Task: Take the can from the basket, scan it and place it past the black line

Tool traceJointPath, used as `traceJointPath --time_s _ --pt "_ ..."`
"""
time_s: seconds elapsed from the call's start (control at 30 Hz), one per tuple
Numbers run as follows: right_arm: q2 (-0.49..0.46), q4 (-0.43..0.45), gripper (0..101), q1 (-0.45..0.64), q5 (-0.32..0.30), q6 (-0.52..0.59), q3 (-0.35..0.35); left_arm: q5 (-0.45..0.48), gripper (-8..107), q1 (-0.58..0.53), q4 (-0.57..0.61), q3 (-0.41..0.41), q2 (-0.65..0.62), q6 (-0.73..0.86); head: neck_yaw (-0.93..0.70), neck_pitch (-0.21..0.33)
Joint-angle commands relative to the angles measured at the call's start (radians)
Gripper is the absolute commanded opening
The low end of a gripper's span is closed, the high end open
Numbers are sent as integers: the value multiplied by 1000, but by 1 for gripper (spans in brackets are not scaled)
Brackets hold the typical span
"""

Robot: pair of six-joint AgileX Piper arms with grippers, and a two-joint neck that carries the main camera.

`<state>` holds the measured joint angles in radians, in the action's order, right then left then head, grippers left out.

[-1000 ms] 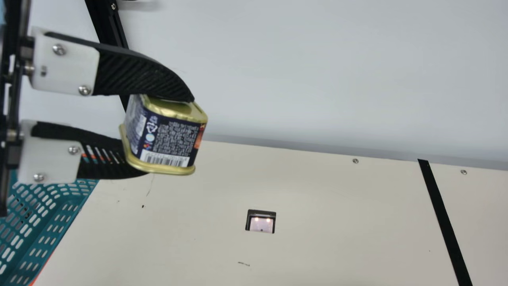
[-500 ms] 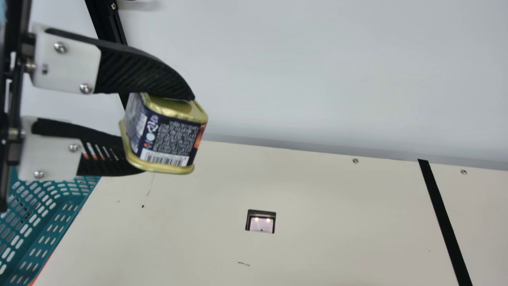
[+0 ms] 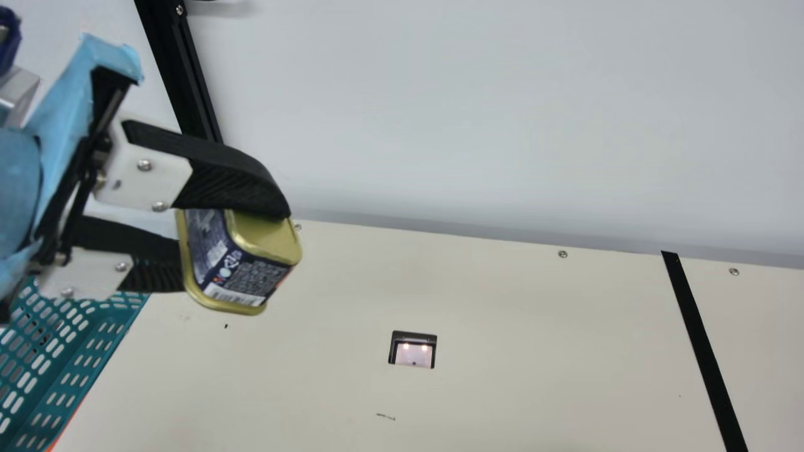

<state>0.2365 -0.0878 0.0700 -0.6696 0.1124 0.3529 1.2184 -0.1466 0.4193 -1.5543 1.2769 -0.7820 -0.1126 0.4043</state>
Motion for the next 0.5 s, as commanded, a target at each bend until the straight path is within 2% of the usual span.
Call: traceJointPath --time_s 0.0,0.2,0.47 --pt "0 0 101 0 0 0 0 -8 10 -6 -25 7 4 78 16 32" --pt "0 0 101 0 0 0 0 -70 10 -29 -77 69 0 180 16 32" --pt "0 0 101 0 0 0 0 -244 10 -98 -149 180 -28 313 16 32"
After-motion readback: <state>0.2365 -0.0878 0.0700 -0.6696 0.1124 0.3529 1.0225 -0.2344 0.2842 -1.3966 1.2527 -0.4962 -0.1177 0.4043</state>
